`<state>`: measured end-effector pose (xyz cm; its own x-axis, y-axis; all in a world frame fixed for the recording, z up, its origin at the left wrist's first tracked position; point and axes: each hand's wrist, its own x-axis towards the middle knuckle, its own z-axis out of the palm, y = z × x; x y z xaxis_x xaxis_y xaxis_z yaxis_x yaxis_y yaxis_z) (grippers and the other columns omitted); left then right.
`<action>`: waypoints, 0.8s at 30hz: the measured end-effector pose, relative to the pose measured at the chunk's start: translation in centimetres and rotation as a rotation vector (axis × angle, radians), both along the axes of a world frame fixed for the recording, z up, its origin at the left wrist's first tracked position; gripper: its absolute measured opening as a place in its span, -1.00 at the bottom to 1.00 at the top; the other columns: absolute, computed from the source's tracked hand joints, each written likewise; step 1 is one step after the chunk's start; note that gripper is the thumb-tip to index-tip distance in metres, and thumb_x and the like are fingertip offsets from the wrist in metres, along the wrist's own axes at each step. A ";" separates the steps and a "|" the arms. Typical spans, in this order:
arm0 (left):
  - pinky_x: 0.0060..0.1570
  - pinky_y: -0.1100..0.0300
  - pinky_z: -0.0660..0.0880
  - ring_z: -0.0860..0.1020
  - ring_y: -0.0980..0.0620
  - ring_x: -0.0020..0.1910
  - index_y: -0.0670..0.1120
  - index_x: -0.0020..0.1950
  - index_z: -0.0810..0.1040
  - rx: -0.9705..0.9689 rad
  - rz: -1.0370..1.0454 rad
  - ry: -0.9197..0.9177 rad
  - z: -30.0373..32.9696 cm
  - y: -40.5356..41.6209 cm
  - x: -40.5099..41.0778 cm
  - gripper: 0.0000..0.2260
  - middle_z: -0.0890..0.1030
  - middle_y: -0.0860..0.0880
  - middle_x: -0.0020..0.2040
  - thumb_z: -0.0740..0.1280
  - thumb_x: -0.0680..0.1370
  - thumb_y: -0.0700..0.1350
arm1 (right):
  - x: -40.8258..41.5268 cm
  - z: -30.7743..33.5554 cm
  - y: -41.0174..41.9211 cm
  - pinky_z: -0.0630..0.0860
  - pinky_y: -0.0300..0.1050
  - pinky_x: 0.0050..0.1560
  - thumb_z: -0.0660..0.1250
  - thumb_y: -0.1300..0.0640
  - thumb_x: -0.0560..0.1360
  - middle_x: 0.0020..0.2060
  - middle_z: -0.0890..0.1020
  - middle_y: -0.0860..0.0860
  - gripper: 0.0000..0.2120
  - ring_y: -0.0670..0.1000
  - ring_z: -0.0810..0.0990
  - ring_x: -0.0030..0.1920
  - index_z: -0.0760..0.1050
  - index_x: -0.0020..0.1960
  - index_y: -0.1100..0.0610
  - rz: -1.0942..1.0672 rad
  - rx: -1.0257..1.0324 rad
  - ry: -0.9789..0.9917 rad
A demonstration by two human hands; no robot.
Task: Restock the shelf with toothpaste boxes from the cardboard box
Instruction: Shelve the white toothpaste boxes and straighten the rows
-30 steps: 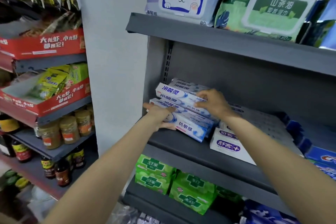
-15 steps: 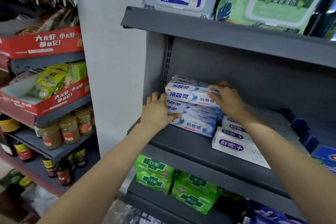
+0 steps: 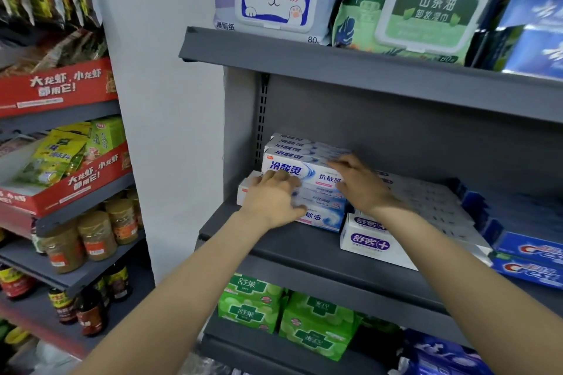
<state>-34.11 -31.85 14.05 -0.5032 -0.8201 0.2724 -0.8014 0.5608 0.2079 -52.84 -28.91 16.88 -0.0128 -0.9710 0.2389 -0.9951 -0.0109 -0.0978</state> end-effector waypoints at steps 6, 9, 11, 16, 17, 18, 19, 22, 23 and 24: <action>0.13 0.01 0.42 0.40 -0.10 0.25 0.01 0.29 0.43 0.025 0.010 -0.105 0.8 0.7 -2.0 -0.60 0.46 -0.07 0.24 0.16 0.54 0.19 | -0.3 0.2 0.8 0.23 -0.05 0.43 0.16 0.22 0.59 0.50 0.18 -0.02 -0.48 0.06 0.24 0.46 0.13 0.51 0.03 0.018 0.075 -0.087; 0.05 0.06 0.44 0.47 -0.12 0.17 -0.05 0.23 0.47 0.043 0.030 -0.087 1.9 1.3 -3.6 -0.66 0.51 -0.10 0.16 0.15 0.57 0.11 | -0.9 0.5 1.7 0.28 -0.13 0.32 0.17 0.24 0.58 0.43 0.34 0.03 -0.57 0.08 0.35 0.39 0.29 0.44 0.06 0.006 -0.015 -0.287; 0.04 0.08 0.44 0.49 -0.13 0.17 -0.05 0.25 0.46 0.041 0.030 -0.043 2.7 2.1 -5.1 -0.69 0.52 -0.11 0.18 0.17 0.58 0.05 | -2.0 0.9 3.0 0.36 -0.14 0.22 0.14 0.28 0.58 0.34 0.46 0.07 -0.62 0.10 0.45 0.30 0.39 0.37 0.07 -0.061 -0.091 -0.365; 0.02 0.10 0.45 0.53 -0.13 0.13 0.00 0.20 0.52 0.039 -0.096 0.101 4.3 6.1 -11.4 -0.75 0.57 -0.09 0.17 0.20 0.57 0.00 | -6.9 2.3 9.0 0.43 -0.08 0.24 0.11 0.37 0.54 0.17 0.61 0.08 -0.64 0.08 0.55 0.20 0.57 0.19 0.12 -0.190 -0.246 -0.434; 0.02 0.11 0.46 0.53 -0.13 0.13 0.02 0.17 0.54 0.062 -0.131 0.152 4.5 7.1 -13.1 -0.77 0.59 -0.08 0.15 0.22 0.56 0.00 | -8.2 2.5 10.3 0.42 -0.06 0.25 0.12 0.36 0.54 0.15 0.62 0.09 -0.65 0.09 0.56 0.19 0.58 0.16 0.13 -0.225 -0.259 -0.446; 0.02 0.11 0.47 0.54 -0.13 0.12 0.03 0.14 0.56 0.091 -0.167 0.213 4.8 8.2 -14.9 -0.79 0.61 -0.07 0.14 0.24 0.55 -0.01 | -9.6 2.8 11.7 0.43 -0.04 0.24 0.13 0.34 0.54 0.13 0.63 0.10 -0.67 0.10 0.57 0.18 0.59 0.15 0.14 -0.265 -0.268 -0.451; 0.03 0.12 0.47 0.54 -0.13 0.12 0.02 0.11 0.58 0.124 -0.203 0.276 5.0 9.3 -16.7 -0.81 0.62 -0.07 0.12 0.25 0.55 -0.02 | -11.1 2.9 13.0 0.44 -0.03 0.22 0.15 0.31 0.55 0.12 0.64 0.11 -0.69 0.12 0.57 0.16 0.60 0.13 0.13 -0.301 -0.280 -0.447; 0.00 0.12 0.49 0.58 -0.12 0.07 -0.04 0.03 0.61 0.231 -0.324 0.426 5.2 13.0 -22.9 -0.85 0.65 -0.09 0.06 0.28 0.53 -0.09 | -15.9 3.2 17.1 0.46 -0.02 0.13 0.22 0.23 0.55 0.07 0.66 0.16 -0.78 0.18 0.59 0.12 0.62 0.08 0.16 -0.381 -0.320 -0.388; -0.03 0.12 0.50 0.59 -0.12 0.04 -0.06 0.01 0.61 0.268 -0.358 0.462 5.2 14.2 -25.0 -0.86 0.66 -0.10 0.03 0.29 0.52 -0.12 | -17.6 3.2 18.7 0.46 -0.03 0.10 0.23 0.25 0.54 0.05 0.66 0.18 -0.79 0.19 0.60 0.10 0.62 0.06 0.20 -0.412 -0.339 -0.378; -0.04 0.13 0.50 0.60 -0.12 0.03 -0.07 -0.01 0.61 0.297 -0.380 0.485 5.1 15.5 -27.0 -0.87 0.66 -0.11 0.01 0.29 0.52 -0.13 | -19.3 3.3 20.3 0.44 -0.05 0.09 0.24 0.28 0.53 0.03 0.66 0.19 -0.79 0.19 0.61 0.09 0.62 0.05 0.22 -0.433 -0.372 -0.396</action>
